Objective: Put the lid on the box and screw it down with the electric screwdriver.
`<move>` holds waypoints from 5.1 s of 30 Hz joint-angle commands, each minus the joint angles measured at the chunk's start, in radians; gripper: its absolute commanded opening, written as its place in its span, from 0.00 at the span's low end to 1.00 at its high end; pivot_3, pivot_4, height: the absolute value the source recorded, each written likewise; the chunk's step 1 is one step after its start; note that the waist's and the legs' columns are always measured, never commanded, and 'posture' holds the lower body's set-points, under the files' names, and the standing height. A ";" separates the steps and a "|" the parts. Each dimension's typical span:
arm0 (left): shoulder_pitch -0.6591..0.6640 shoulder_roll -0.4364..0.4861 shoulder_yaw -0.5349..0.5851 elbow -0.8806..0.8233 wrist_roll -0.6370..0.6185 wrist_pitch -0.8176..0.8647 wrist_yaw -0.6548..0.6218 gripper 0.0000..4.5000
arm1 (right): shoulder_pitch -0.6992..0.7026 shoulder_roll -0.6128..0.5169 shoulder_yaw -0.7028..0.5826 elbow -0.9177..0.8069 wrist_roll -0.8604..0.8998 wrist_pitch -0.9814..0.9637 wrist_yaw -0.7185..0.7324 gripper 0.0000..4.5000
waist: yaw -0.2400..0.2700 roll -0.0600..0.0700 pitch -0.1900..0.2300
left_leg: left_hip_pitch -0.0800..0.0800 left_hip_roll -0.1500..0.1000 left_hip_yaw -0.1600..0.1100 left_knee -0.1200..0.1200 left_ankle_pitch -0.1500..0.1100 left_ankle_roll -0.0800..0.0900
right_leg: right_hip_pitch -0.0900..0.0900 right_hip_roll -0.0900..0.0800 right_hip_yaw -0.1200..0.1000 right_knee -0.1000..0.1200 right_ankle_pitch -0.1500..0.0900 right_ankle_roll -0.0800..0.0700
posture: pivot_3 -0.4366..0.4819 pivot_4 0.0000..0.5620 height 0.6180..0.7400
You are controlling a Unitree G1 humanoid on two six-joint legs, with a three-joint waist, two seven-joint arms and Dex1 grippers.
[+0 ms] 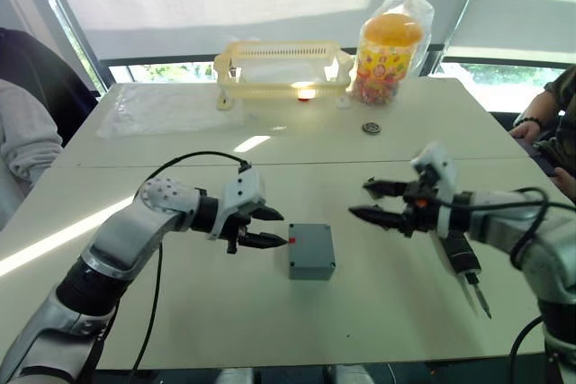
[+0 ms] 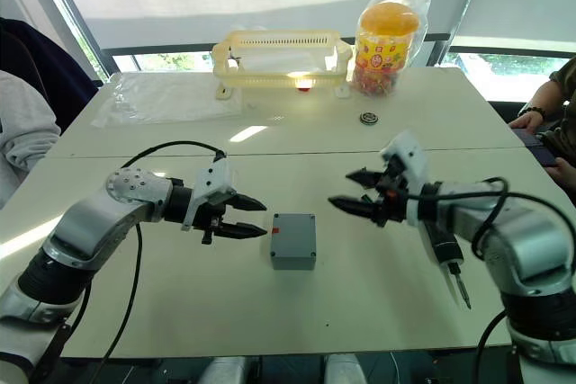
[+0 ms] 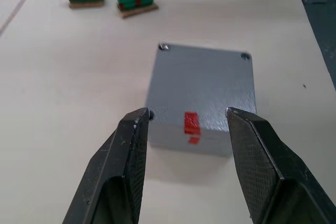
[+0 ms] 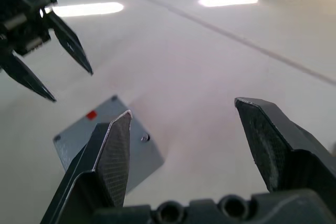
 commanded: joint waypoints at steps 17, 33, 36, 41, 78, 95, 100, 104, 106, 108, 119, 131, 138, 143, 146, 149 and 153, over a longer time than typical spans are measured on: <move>0.067 -0.106 -0.072 -0.283 -0.055 0.058 0.086 0.52 | 0.052 -0.565 0.176 0.363 -0.062 0.411 0.249 0.98 | -0.001 0.003 0.000 | 0.000 0.001 0.005 0.000 0.000 0.001 | -0.001 -0.001 0.003 -0.003 0.000 0.000 | 0.48 0.27 1.00; 0.093 -0.094 -0.042 -0.301 -0.084 0.109 0.170 0.52 | -0.108 -0.366 0.391 0.597 -0.192 0.421 0.149 0.98 | -0.002 0.003 0.000 | 0.000 0.000 0.004 0.000 0.000 0.001 | -0.001 0.000 0.002 -0.003 0.000 0.000 | 0.48 0.27 1.00; 0.101 -0.094 -0.042 -0.310 -0.091 0.115 0.189 0.52 | -0.126 -0.354 0.454 0.624 -0.238 0.364 0.162 0.85 | -0.002 0.002 0.000 | 0.000 0.000 0.004 0.000 0.000 0.001 | 0.000 0.000 0.002 -0.003 0.000 0.000 | 0.48 0.27 1.00; 0.120 -0.079 -0.029 -0.315 -0.092 0.114 0.210 0.52 | -0.113 -0.360 0.532 0.611 -0.292 0.306 0.188 0.39 | -0.001 -0.001 -0.002 | 0.000 0.000 0.004 0.001 0.000 0.001 | 0.001 0.000 0.002 -0.004 0.000 0.000 | 0.48 0.27 1.00; 0.027 -0.153 -0.121 0.098 0.078 -0.086 0.048 0.52 | 0.194 0.708 -0.106 -0.219 0.010 -0.300 -0.331 0.39 | -0.005 0.006 -0.002 | -0.001 -0.001 0.003 0.000 0.001 -0.001 | -0.008 0.000 0.004 0.012 0.000 0.001 | 0.48 0.27 1.00; 0.029 -0.186 -0.158 0.127 0.152 -0.104 0.047 0.52 | 0.284 0.670 0.079 -0.109 -0.111 -0.557 -0.301 0.39 | -0.003 0.005 -0.002 | 0.000 -0.001 0.002 0.000 0.001 -0.001 | -0.008 0.000 0.004 0.012 0.000 0.001 | 0.48 0.27 1.00; 0.027 -0.182 -0.155 0.123 0.155 -0.098 0.046 0.52 | 0.295 0.668 0.101 -0.086 -0.126 -0.594 -0.297 0.39 | -0.004 0.005 -0.002 | 0.000 -0.001 0.002 0.000 0.001 -0.001 | -0.008 0.000 0.004 0.012 0.000 0.001 | 0.48 0.27 1.00; 0.026 -0.181 -0.154 0.120 0.156 -0.094 0.048 0.52 | 0.300 0.663 0.113 -0.075 -0.134 -0.610 -0.296 0.39 | -0.004 0.005 -0.002 | 0.000 -0.001 0.002 0.000 0.001 -0.001 | -0.007 0.000 0.004 0.012 0.000 0.001 | 0.48 0.27 1.00; 0.026 -0.180 -0.154 0.118 0.155 -0.093 0.048 0.52 | 0.303 0.660 0.117 -0.072 -0.136 -0.616 -0.296 0.39 | -0.004 0.005 -0.002 | 0.000 -0.001 0.002 0.000 0.001 -0.001 | -0.007 0.000 0.004 0.012 0.000 0.001 | 0.48 0.27 1.00; 0.027 -0.179 -0.153 0.116 0.155 -0.092 0.047 0.52 | 0.306 0.656 0.122 -0.069 -0.139 -0.620 -0.296 0.39 | -0.004 0.005 -0.002 | 0.000 -0.001 0.002 0.000 0.001 -0.001 | -0.007 0.000 0.004 0.012 0.000 0.001 | 0.48 0.27 1.00; 0.023 -0.186 -0.152 0.114 0.157 -0.086 0.057 0.52 | 0.329 0.622 0.168 -0.019 -0.231 -0.710 -0.271 0.39 | -0.004 0.005 -0.002 | 0.000 -0.001 0.002 0.000 0.001 -0.001 | -0.007 0.000 0.004 0.012 0.000 0.001 | 0.48 0.27 1.00; 0.038 -0.177 -0.157 0.108 0.165 -0.082 0.054 0.52 | 0.390 0.601 0.243 0.017 -0.317 -0.821 -0.243 0.39 | -0.003 0.004 -0.003 | 0.003 -0.001 0.001 0.000 0.001 -0.001 | -0.003 0.001 0.003 0.011 0.000 0.001 | 0.48 0.27 1.00; 0.040 -0.182 -0.159 0.107 0.169 -0.082 0.052 0.52 | 0.412 0.577 0.279 0.038 -0.356 -0.869 -0.227 0.39 | -0.003 0.003 -0.004 | 0.008 -0.001 0.001 0.000 0.001 -0.001 | 0.002 0.000 0.003 0.010 -0.002 -0.001 | 0.48 0.27 1.00; 0.044 -0.181 -0.160 0.109 0.171 -0.085 0.053 0.52 | 0.420 0.565 0.303 0.060 -0.383 -0.903 -0.217 0.39 | -0.003 0.002 -0.005 | 0.011 -0.001 0.001 -0.001 0.001 -0.001 | 0.005 0.000 0.003 0.010 -0.004 -0.004 | 0.48 0.27 1.00; 0.047 -0.179 -0.162 0.108 0.173 -0.089 0.052 0.52 | 0.419 0.567 0.309 0.075 -0.389 -0.915 -0.218 0.39 | -0.003 0.002 -0.005 | 0.012 0.000 0.001 -0.001 0.001 -0.001 | 0.005 0.000 0.003 0.010 -0.004 -0.004 | 0.48 0.27 1.00; 0.051 -0.178 -0.164 0.108 0.176 -0.092 0.053 0.52 | 0.419 0.565 0.313 0.090 -0.396 -0.925 -0.220 0.39 | -0.003 0.001 -0.007 | 0.012 0.000 0.001 -0.002 0.001 -0.001 | 0.006 0.000 0.003 0.010 -0.004 -0.004 | 0.48 0.27 1.00; 0.055 -0.178 -0.167 0.104 0.178 -0.092 0.054 0.52 | 0.429 0.563 0.317 0.101 -0.397 -0.930 -0.217 0.39 | -0.003 0.000 -0.007 | 0.013 0.000 0.001 -0.002 0.000 -0.001 | 0.006 0.000 0.003 0.010 -0.004 -0.004 | 0.48 0.27 1.00</move>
